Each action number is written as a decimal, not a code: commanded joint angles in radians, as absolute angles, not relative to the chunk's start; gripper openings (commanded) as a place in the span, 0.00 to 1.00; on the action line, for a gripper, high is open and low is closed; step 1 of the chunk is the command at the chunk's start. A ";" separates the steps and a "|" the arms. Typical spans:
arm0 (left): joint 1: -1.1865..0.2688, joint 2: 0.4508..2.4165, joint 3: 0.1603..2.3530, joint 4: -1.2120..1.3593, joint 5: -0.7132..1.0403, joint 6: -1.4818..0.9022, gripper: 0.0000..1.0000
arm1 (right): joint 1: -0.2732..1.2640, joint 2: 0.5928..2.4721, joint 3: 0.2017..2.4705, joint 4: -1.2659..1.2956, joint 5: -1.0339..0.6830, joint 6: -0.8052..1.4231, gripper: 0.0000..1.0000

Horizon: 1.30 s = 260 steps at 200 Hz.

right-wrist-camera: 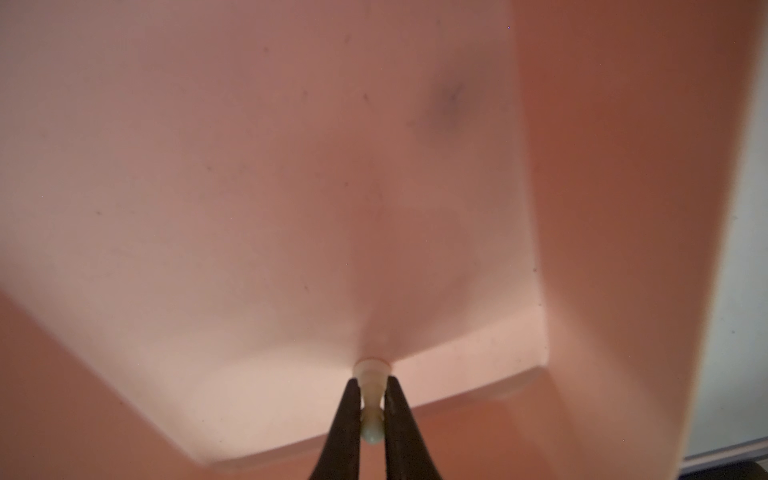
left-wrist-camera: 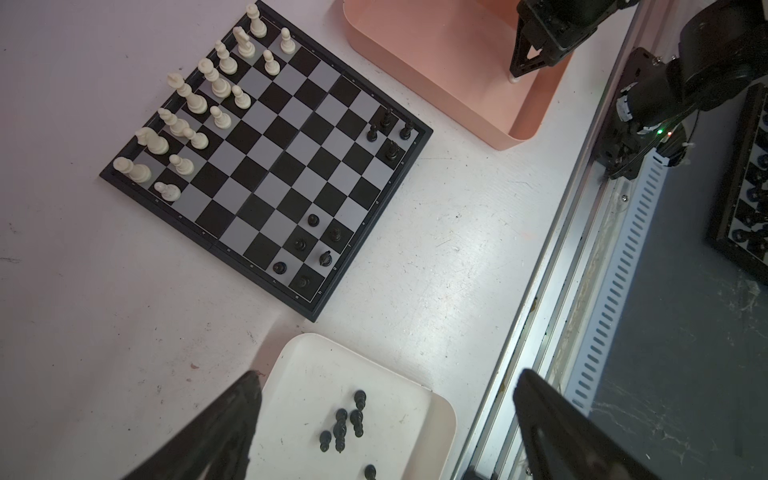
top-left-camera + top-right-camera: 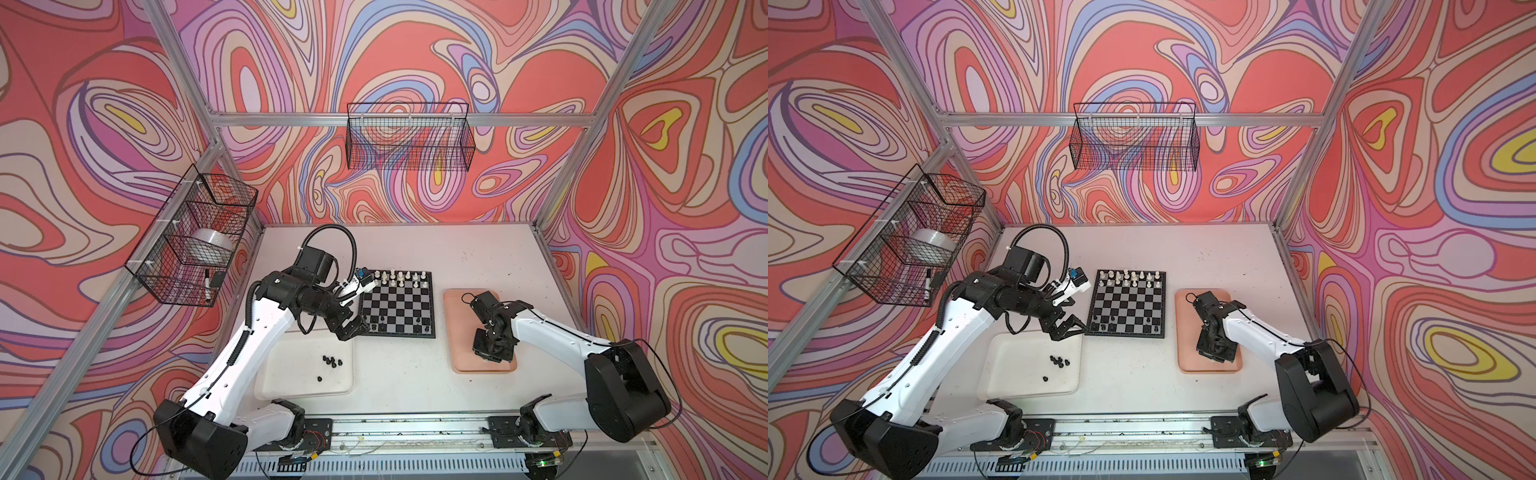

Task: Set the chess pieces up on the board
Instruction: 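Lift the cream pawn out of the pink tray with the right gripper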

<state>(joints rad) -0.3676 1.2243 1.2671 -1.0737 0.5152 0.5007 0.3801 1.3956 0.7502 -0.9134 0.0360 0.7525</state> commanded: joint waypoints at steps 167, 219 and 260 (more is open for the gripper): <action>-0.373 1.202 1.250 -1.074 0.482 0.502 0.96 | 0.377 1.363 0.809 -0.922 0.027 0.711 0.05; -0.374 1.196 1.237 -1.069 0.465 0.506 0.96 | 0.379 1.379 0.887 -0.956 0.056 0.668 0.05; -0.373 1.193 1.225 -1.066 0.443 0.505 0.96 | 0.382 1.411 0.946 -0.958 0.063 0.628 0.05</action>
<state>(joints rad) -0.3676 1.2121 1.2419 -1.0657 0.4618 0.4973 0.3801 1.3827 0.9035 -0.9447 0.0380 0.6659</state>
